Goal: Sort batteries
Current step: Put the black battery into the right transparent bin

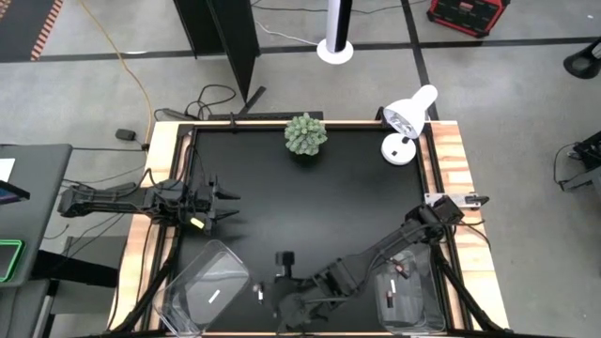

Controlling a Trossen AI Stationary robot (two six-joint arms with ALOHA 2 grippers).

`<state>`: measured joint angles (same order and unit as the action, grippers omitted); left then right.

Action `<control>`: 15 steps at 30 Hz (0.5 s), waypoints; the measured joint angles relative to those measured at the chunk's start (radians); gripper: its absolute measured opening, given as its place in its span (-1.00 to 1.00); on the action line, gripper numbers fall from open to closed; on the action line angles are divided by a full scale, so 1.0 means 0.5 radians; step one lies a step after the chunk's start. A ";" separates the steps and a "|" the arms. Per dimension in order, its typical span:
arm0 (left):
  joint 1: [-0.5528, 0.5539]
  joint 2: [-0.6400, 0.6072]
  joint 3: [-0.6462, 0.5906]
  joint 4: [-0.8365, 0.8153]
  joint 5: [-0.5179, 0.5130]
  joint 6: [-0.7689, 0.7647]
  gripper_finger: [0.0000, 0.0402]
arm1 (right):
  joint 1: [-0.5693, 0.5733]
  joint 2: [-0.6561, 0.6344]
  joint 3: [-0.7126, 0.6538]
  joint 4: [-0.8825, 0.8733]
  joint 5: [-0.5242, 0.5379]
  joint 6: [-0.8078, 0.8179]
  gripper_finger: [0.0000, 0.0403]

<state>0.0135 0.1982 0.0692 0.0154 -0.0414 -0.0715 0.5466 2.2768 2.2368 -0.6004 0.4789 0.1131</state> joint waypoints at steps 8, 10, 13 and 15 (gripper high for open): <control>0.001 0.000 0.000 -0.005 -0.001 -0.008 0.00 | 0.017 -0.001 0.001 0.242 -0.096 -0.104 -0.92; 0.000 0.000 0.000 -0.005 -0.001 -0.003 0.00 | 0.009 -0.001 0.001 0.224 -0.067 0.013 -0.92; 0.000 0.000 0.000 -0.005 0.000 -0.002 0.00 | -0.012 -0.001 0.001 0.153 0.051 0.291 -0.92; 0.000 0.000 0.000 -0.005 0.000 -0.002 0.00 | -0.025 -0.001 0.001 0.065 0.147 0.531 -0.92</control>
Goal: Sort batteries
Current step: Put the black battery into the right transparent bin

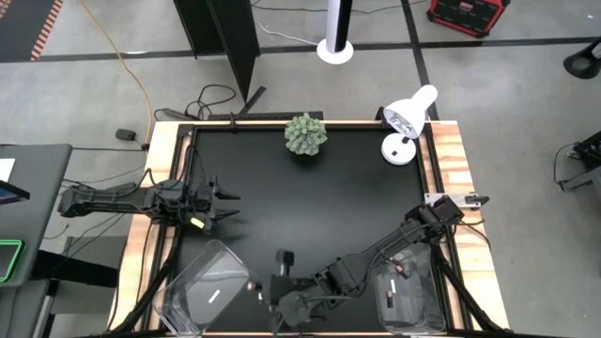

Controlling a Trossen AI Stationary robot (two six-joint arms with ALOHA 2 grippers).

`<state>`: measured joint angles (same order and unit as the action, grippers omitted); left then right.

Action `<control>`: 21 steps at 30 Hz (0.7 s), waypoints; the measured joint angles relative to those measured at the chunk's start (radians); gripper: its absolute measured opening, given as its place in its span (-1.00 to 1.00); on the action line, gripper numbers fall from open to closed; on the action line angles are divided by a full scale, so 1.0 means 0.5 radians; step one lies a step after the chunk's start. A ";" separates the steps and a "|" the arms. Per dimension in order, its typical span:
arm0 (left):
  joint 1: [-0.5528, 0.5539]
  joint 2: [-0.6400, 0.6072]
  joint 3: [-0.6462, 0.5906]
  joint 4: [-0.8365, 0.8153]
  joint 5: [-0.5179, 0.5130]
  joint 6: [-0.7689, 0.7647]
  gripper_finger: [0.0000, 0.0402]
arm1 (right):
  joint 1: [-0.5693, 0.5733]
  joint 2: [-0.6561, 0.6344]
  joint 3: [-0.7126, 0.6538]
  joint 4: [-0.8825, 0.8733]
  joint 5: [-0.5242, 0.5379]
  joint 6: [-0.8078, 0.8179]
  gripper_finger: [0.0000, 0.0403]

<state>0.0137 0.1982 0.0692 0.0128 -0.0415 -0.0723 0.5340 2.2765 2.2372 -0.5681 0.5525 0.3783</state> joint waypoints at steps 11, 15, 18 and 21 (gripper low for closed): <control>0.000 0.000 0.000 -0.001 0.000 0.011 0.00 | 0.004 -0.001 0.000 -0.918 0.265 1.208 -0.92; 0.000 0.000 0.000 -0.002 0.000 0.011 0.00 | 0.083 -0.002 0.000 -1.426 0.277 1.720 -0.92; 0.000 0.000 0.000 -0.001 0.000 0.019 0.00 | 0.184 -0.015 0.000 -1.825 0.232 2.153 -0.92; 0.000 -0.001 0.000 -0.001 0.000 0.024 0.00 | 0.309 -0.057 0.000 -2.013 0.173 2.489 -0.92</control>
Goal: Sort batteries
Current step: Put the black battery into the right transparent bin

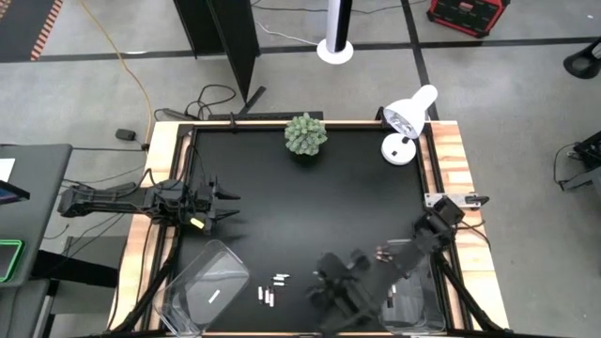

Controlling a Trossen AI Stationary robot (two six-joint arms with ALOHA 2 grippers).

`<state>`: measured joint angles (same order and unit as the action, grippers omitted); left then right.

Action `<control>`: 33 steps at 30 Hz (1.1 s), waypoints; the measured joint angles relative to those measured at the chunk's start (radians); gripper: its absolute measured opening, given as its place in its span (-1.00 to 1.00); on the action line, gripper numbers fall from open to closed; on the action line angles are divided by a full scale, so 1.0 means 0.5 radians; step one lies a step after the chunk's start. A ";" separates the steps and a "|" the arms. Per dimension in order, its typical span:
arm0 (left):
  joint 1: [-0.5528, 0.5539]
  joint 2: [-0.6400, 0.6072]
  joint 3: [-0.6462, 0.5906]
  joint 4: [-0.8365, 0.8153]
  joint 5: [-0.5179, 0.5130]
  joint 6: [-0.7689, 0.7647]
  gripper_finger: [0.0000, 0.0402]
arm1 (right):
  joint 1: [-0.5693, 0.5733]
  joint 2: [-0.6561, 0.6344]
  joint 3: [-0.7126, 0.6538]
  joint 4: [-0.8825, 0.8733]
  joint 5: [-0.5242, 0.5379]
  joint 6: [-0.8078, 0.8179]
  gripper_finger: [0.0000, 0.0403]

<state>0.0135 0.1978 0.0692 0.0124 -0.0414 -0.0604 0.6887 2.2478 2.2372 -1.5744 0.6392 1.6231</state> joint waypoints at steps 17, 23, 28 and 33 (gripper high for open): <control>0.001 0.022 -0.001 0.009 -0.001 0.023 0.00 | 0.392 -0.174 0.001 0.008 -1.023 0.195 -0.93; 0.001 0.022 -0.001 -0.001 -0.001 0.013 0.00 | 0.430 -0.204 0.001 0.007 -1.130 0.368 -0.93; 0.000 0.022 -0.001 0.001 0.000 0.013 0.00 | 0.429 -0.206 -0.072 0.007 -1.306 0.522 -0.93; 0.000 0.022 -0.001 0.002 0.000 0.011 0.00 | 0.441 -0.207 -0.265 0.007 -1.432 0.720 -0.93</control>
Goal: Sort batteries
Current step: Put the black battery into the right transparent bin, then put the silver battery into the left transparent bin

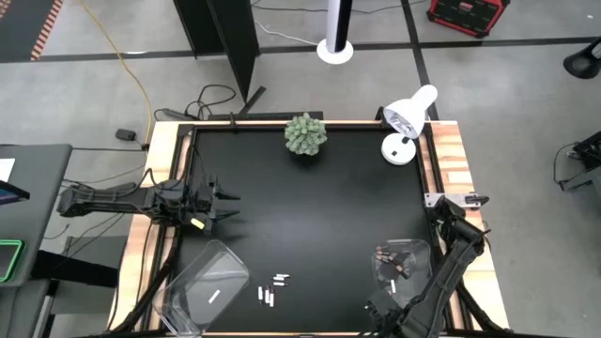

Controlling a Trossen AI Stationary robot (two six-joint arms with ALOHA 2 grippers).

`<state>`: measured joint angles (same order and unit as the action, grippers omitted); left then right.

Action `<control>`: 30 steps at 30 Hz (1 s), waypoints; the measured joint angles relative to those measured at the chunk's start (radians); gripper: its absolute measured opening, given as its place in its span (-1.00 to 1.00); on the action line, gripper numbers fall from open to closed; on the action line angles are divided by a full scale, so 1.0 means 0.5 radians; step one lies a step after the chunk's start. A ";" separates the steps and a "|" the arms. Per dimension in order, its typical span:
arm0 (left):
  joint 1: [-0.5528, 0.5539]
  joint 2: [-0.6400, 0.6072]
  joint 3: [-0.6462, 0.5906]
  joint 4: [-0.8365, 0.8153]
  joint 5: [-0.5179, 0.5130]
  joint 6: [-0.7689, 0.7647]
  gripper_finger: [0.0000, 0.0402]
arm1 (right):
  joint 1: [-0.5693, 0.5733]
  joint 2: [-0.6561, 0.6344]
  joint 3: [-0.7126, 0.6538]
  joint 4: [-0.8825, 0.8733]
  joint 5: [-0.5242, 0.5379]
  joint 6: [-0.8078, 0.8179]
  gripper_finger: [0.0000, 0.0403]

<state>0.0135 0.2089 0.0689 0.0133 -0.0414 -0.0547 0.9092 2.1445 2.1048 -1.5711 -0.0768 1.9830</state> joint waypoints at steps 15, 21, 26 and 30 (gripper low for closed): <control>0.000 0.000 0.000 -0.002 0.000 0.001 0.00 | -0.074 0.000 -0.435 0.000 -0.015 0.167 -0.90; 0.000 0.000 0.001 -0.003 0.000 0.000 0.00 | -0.109 0.000 -0.494 0.000 -0.015 0.102 -0.68; 0.000 0.000 0.001 -0.003 0.000 -0.003 0.00 | -0.124 0.000 -0.494 0.000 -0.015 0.057 -0.36; 0.000 0.000 0.001 -0.003 0.002 -0.003 0.00 | -0.124 0.000 -0.494 0.000 -0.015 0.034 -0.13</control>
<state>0.0137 0.2087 0.0692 0.0118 -0.0406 -0.0563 0.8474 2.1445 1.8580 -1.5711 -0.0841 2.0002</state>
